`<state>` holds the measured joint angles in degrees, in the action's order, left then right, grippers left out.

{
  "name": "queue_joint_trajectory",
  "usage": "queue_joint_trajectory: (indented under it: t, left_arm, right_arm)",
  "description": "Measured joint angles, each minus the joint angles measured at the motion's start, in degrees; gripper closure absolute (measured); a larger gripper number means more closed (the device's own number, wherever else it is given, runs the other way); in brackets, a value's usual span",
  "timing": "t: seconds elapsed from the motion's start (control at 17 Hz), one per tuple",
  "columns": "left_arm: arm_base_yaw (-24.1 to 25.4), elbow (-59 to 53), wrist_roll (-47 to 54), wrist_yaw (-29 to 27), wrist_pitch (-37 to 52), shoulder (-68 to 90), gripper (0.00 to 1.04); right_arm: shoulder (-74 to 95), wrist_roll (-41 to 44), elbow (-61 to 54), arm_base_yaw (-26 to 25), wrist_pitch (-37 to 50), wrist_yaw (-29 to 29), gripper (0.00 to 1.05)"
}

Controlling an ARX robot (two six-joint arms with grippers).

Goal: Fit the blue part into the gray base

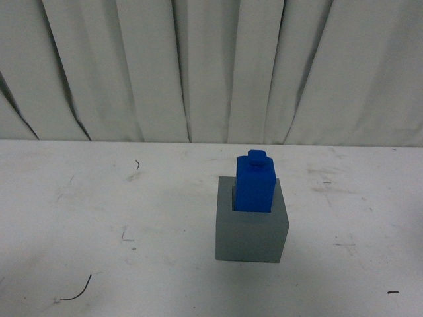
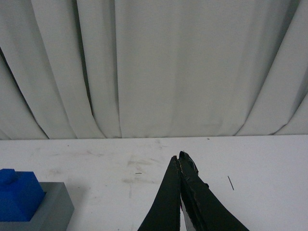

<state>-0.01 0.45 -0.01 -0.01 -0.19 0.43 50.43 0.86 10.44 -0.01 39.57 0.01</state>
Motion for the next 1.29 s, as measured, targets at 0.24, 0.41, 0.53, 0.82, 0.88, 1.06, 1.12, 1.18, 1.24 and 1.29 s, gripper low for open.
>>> queue_joint_trajectory:
  t: [0.24, 0.41, 0.53, 0.82, 0.88, 1.06, 1.12, 1.18, 1.24, 1.29]
  left_arm:
    - [0.0, 0.0, 0.0, 0.0, 0.0, 0.0, 0.07]
    - [0.0, 0.0, 0.02, 0.0, 0.0, 0.0, 0.07]
    - [0.0, 0.0, 0.02, 0.0, 0.0, 0.0, 0.07]
    - [0.0, 0.0, 0.0, 0.0, 0.0, 0.0, 0.07]
    - [0.0, 0.0, 0.0, 0.0, 0.0, 0.0, 0.07]
    - [0.0, 0.0, 0.0, 0.0, 0.02, 0.0, 0.07]
    - [0.0, 0.0, 0.0, 0.0, 0.0, 0.0, 0.07]
    - [0.0, 0.0, 0.0, 0.0, 0.02, 0.0, 0.07]
    - [0.0, 0.0, 0.02, 0.0, 0.02, 0.0, 0.07]
    - [0.0, 0.0, 0.0, 0.0, 0.02, 0.0, 0.07]
  right_arm:
    - [-6.56, -0.02, -3.82, 0.0, -2.78, 0.0, 1.03]
    - [-12.55, -0.02, -6.25, 0.0, -6.27, 0.0, 1.03]
    - [-15.02, -0.02, -6.97, 0.0, -8.09, 0.0, 1.03]
    - [-21.42, -0.02, -9.79, 0.0, -11.52, 0.0, 1.03]
    - [-23.08, -0.02, -9.79, 0.0, -12.61, 0.0, 1.03]
    - [-27.98, -0.02, -9.79, 0.0, -17.31, 0.0, 1.03]
    - [-29.55, -0.02, -9.79, 0.0, -18.78, 0.02, 1.03]
    - [-30.86, -0.04, -9.79, 0.0, -19.96, 0.0, 1.03]
    - [-32.3, -0.02, -9.79, 0.0, -21.27, 0.0, 1.03]
    - [-33.16, -0.02, -9.79, 0.0, -22.08, 0.0, 1.03]
